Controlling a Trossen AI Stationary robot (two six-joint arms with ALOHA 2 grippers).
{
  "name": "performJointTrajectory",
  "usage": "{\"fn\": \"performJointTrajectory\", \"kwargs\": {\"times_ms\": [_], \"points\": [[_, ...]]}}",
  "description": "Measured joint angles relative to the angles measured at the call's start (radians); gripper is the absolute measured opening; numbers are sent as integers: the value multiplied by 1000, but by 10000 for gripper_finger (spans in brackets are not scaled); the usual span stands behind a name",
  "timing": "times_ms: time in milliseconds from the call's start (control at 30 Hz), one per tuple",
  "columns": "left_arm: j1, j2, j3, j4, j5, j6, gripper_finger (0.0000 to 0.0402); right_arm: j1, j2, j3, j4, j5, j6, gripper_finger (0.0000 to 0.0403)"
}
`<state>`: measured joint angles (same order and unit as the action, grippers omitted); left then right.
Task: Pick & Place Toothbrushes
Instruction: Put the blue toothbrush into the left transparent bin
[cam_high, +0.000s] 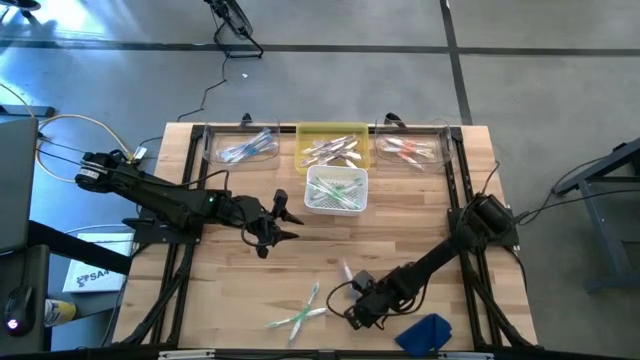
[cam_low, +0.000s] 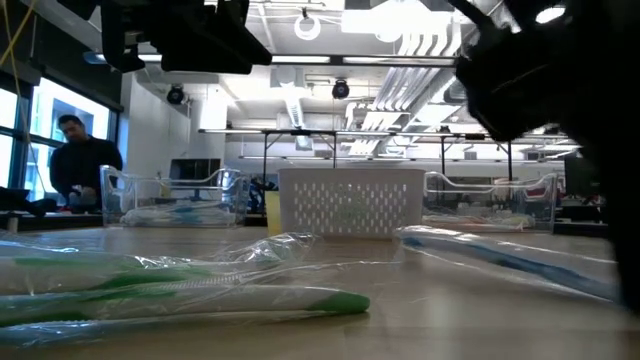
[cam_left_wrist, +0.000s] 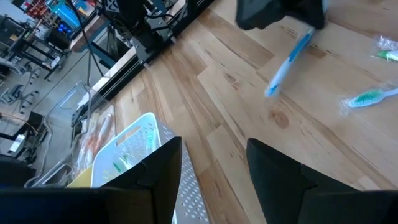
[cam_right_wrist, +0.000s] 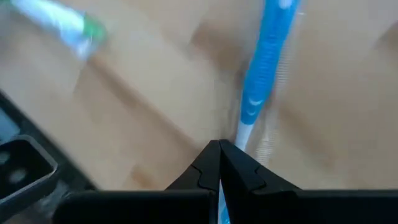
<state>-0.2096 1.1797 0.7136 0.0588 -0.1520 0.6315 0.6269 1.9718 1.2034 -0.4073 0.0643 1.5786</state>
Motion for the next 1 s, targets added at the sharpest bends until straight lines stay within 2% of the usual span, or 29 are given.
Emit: {"fn": "performJointTrajectory", "kwargs": {"times_ms": [233, 467, 700, 1000], "points": [[0, 0, 0, 2, -18, 0, 175, -39, -64, -4, -111, 127, -197, 3], [0, 0, 0, 1, -46, 17, 175, -47, -118, -3, -167, 147, -332, 3], [0, 0, 0, 3, -52, 25, 175, -42, -174, -3, -128, 192, -346, 3], [0, 0, 0, 4, -52, 26, 175, -17, -138, -2, 8, 135, -319, 3]]}}
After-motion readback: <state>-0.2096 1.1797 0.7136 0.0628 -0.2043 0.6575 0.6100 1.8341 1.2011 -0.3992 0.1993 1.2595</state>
